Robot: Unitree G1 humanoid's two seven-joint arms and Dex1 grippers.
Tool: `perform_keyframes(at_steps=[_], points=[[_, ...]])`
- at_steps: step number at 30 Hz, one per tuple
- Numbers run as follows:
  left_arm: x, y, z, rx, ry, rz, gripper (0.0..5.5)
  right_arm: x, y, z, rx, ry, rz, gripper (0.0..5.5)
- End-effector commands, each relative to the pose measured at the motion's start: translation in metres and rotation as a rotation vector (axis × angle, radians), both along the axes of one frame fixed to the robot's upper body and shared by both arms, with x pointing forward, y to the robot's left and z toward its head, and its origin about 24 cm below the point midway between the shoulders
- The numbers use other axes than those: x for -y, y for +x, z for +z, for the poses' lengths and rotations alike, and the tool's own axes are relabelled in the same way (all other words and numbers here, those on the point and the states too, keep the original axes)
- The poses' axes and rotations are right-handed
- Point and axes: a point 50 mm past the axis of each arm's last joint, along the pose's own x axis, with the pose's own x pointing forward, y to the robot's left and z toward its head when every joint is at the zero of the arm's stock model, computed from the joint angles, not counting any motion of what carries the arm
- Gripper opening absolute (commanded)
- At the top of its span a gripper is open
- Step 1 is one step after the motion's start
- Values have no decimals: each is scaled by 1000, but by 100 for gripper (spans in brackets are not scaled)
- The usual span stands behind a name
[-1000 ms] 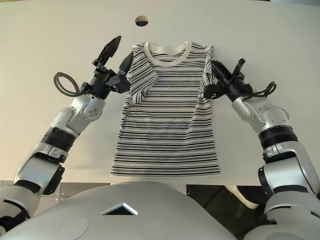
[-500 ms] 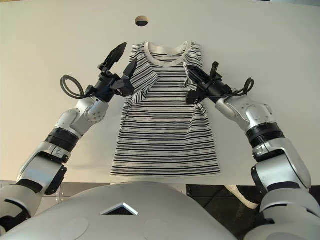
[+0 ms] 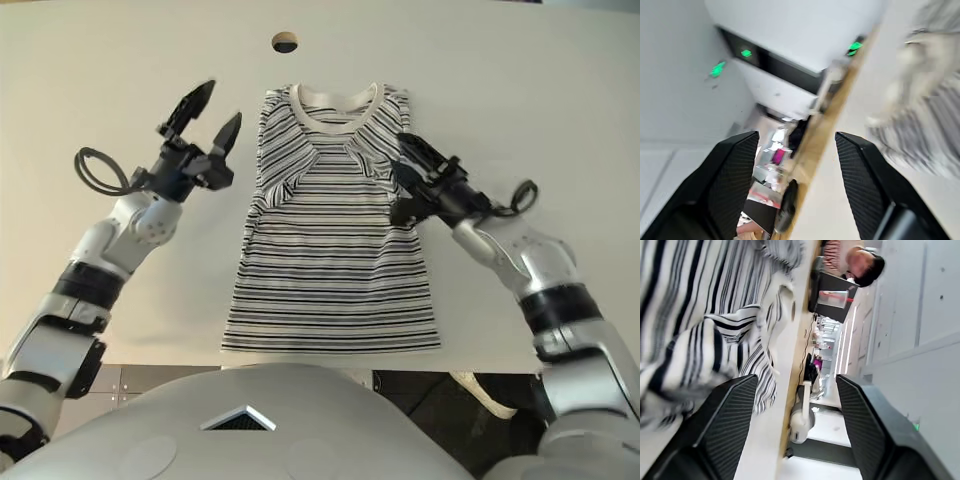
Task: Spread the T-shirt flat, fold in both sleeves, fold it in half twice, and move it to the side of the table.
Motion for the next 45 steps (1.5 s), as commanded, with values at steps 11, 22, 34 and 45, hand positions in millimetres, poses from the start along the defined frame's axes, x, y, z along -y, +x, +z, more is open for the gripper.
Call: perform_keyframes(at_steps=[11,22,34,45], points=[[-66,-149,-12,-725,424,-310,286,33,-178,-23,-810,-163,-144,285],[-22,-153,-10,-804,477,-650,286,23,-173,-1,-909,-375,77,285],[-6,-154,-22,-798,510,-815,286,13,-162,6,-930,-415,188,285],[-8,-148,-23,-782,515,-809,146,6,-159,19,-963,-415,266,82]])
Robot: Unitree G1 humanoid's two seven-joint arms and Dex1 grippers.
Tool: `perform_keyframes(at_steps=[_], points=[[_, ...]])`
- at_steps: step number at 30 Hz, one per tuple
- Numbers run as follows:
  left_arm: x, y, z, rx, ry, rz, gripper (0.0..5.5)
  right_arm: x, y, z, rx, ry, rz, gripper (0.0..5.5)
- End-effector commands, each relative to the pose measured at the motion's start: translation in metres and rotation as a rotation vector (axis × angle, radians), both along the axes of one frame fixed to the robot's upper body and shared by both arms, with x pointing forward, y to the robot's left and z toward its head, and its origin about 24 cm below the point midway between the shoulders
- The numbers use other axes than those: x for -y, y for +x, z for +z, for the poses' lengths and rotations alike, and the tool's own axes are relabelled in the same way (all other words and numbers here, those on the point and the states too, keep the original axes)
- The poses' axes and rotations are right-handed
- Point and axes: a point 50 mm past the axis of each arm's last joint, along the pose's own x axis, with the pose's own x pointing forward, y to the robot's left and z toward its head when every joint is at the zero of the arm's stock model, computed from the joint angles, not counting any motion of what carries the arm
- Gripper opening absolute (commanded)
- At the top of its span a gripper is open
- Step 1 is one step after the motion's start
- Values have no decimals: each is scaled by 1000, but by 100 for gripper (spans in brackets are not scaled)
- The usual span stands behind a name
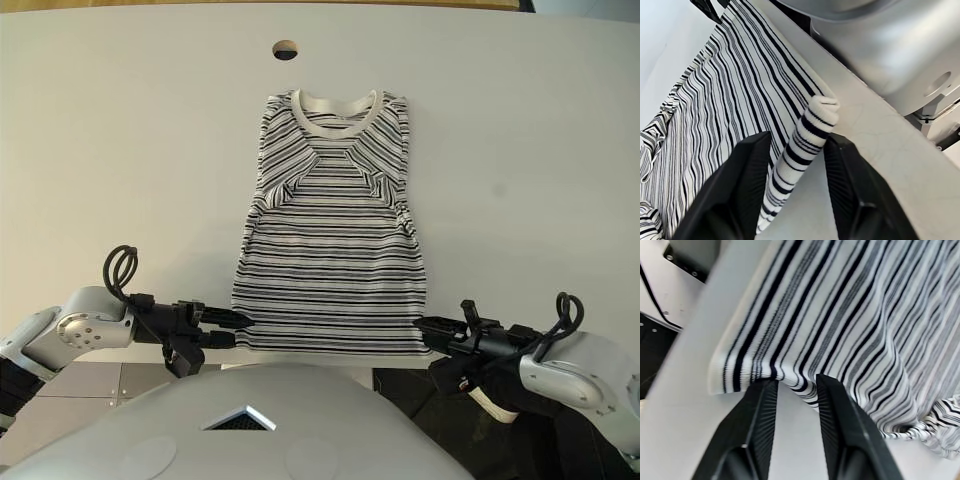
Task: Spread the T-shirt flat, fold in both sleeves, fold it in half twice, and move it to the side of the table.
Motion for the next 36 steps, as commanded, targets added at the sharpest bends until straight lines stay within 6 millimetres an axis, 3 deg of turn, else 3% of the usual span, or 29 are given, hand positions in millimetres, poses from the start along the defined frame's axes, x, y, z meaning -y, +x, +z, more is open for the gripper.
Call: perform_keyframes(at_steps=[1,4,9,15,24,26,28,31,33,36], points=[[-8,1,-10,-15,110,-11,127,0,-6,-2,-64,-22,25,61],[-5,1,-12,-21,93,-6,87,-1,-2,-4,-53,-18,25,14],[-1,3,-8,-51,20,35,13,-4,4,-4,-23,47,-12,10],[2,-2,23,-212,-222,144,13,-6,2,-3,-54,279,-190,10],[-6,-6,43,-281,-338,236,13,-15,-9,9,-62,524,-312,10],[-6,4,41,-235,-347,263,13,-17,-2,17,-26,590,-327,10],[-2,29,41,-135,-403,340,13,-18,18,26,73,697,-362,10],[5,83,32,32,-437,542,13,-12,71,34,332,818,-494,10],[11,110,23,102,-424,622,13,-7,100,29,448,833,-588,10],[17,136,14,152,-407,684,13,-1,130,14,544,809,-702,10]])
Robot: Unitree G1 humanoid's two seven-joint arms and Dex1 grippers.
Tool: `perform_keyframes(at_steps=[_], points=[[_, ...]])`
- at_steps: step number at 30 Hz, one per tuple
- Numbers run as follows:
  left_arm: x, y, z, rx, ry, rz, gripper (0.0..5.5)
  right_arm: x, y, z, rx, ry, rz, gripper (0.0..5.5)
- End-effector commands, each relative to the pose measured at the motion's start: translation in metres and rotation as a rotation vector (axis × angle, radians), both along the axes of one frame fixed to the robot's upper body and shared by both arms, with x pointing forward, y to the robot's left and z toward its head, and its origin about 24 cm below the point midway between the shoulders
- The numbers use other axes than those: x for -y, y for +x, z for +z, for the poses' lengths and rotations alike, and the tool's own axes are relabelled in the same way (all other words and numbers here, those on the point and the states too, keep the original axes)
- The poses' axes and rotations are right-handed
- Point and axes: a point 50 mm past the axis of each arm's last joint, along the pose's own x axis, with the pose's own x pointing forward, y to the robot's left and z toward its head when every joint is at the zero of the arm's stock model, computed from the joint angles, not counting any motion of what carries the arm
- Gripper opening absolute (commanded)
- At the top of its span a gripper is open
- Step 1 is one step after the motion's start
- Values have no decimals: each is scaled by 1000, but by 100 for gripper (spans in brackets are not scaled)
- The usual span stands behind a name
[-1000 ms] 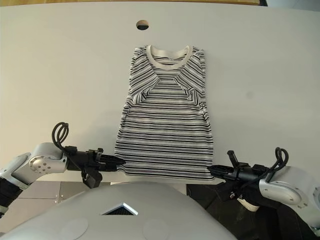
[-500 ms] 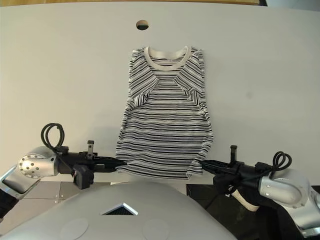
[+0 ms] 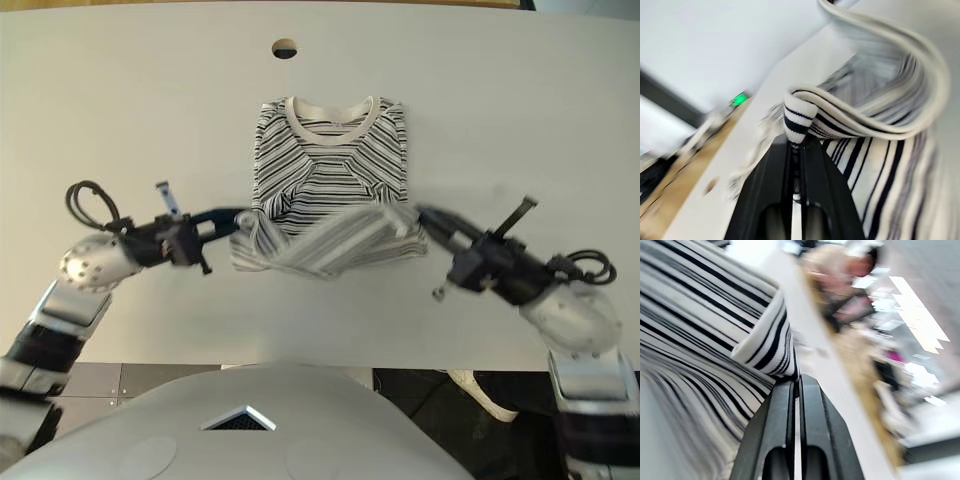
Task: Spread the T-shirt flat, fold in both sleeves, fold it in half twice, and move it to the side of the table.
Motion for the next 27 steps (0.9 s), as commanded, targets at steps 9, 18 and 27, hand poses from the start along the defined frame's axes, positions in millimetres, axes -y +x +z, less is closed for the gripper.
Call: perform_keyframes(at_steps=[9,18,27], points=[[14,95,-6,121,97,263,13,-13,84,-58,56,-39,-278,10],[26,113,-18,152,202,321,13,-14,109,-53,120,-40,-337,10],[20,113,-32,84,191,426,77,-24,125,-63,80,-89,-334,94]])
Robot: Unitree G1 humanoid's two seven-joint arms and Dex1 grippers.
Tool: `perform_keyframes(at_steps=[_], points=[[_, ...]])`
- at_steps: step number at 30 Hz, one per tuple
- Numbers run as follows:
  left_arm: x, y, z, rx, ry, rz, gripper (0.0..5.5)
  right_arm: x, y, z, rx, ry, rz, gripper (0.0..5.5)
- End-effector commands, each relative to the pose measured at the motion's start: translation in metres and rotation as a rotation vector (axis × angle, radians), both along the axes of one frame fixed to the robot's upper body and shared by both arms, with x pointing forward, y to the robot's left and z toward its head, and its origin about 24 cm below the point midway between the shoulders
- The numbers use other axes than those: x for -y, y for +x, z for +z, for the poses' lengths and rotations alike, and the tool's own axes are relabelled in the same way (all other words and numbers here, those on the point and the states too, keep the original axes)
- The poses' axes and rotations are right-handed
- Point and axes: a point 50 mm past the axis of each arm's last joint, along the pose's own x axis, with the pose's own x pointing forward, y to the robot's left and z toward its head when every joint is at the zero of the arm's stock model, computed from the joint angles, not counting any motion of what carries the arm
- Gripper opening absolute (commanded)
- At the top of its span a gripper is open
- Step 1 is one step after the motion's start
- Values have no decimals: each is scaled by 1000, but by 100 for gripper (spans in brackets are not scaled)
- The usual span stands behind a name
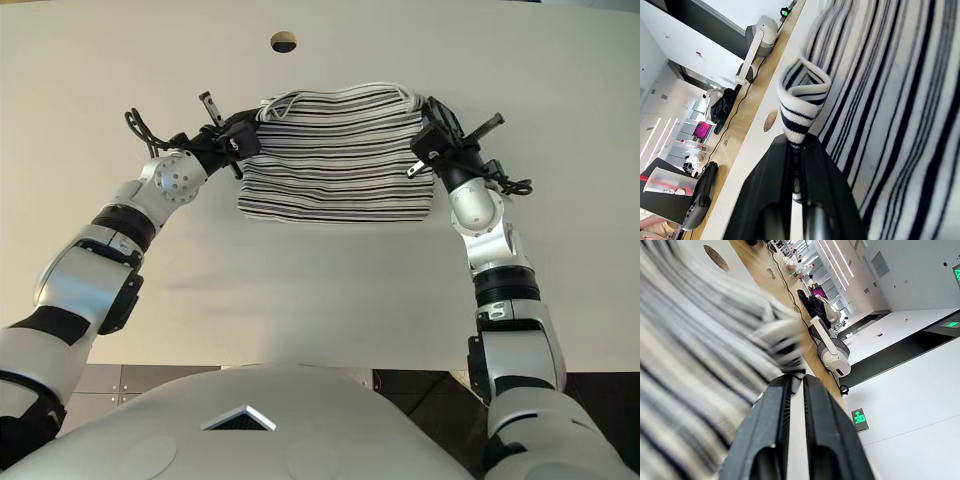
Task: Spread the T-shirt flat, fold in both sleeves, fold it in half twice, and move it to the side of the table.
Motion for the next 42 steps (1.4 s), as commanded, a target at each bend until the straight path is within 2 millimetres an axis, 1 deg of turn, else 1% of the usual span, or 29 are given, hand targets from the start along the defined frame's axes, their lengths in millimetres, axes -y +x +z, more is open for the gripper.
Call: perform_keyframes(at_steps=[1,3,5,8,9,10,12,13,14,15,17,20,22,24,26,27,30,32,33,35,37,39,41,42], points=[[-12,7,4,-17,-61,103,92,-6,10,-3,-21,-20,7,112],[-18,10,6,-46,-124,174,123,-4,16,-4,-37,-14,-14,149],[-21,14,7,-68,-153,229,154,-2,21,-6,-67,31,-41,186],[-31,19,7,-81,-171,332,200,3,29,7,-29,105,-73,240],[-35,19,7,-82,-168,360,204,3,28,11,-3,116,-58,247],[-40,19,5,-86,-163,383,222,1,24,15,18,122,-19,258],[-50,14,0,-94,-163,414,252,-8,2,20,17,136,129,258],[-55,11,-3,-96,-176,426,269,-12,-16,24,8,134,214,258],[-60,7,-4,-92,-224,433,285,-12,-33,29,9,115,274,258],[-63,4,-1,-61,-295,441,298,-11,-49,31,-3,59,314,258],[-65,-1,13,43,-483,424,315,-2,-70,26,-65,-99,338,258],[-59,-9,32,152,-672,377,315,13,-88,11,-192,-273,331,258],[-53,-19,40,198,-757,351,315,16,-92,5,-232,-294,326,258],[-48,-34,42,224,-794,331,315,13,-88,-3,-246,-329,330,258],[-45,-46,46,256,-803,314,315,7,-86,-9,-253,-372,358,258],[-44,-52,49,266,-836,310,315,2,-85,-10,-248,-372,376,258],[-43,-65,58,333,-873,313,315,-3,-76,-2,-187,-370,378,258],[-44,-71,58,349,-880,339,315,-2,-74,0,-187,-402,392,258],[-44,-74,57,352,-879,354,315,-1,-77,-1,-210,-422,412,258],[-43,-76,55,354,-869,363,315,3,-89,-5,-273,-477,467,258],[-44,-78,58,361,-860,357,315,8,-114,-8,-381,-556,568,258],[-43,-79,60,369,-842,348,315,11,-131,-6,-441,-607,639,258],[-43,-78,62,376,-827,337,315,7,-146,0,-455,-642,696,258],[-43,-78,64,383,-820,334,315,1,-152,3,-446,-653,734,258]])
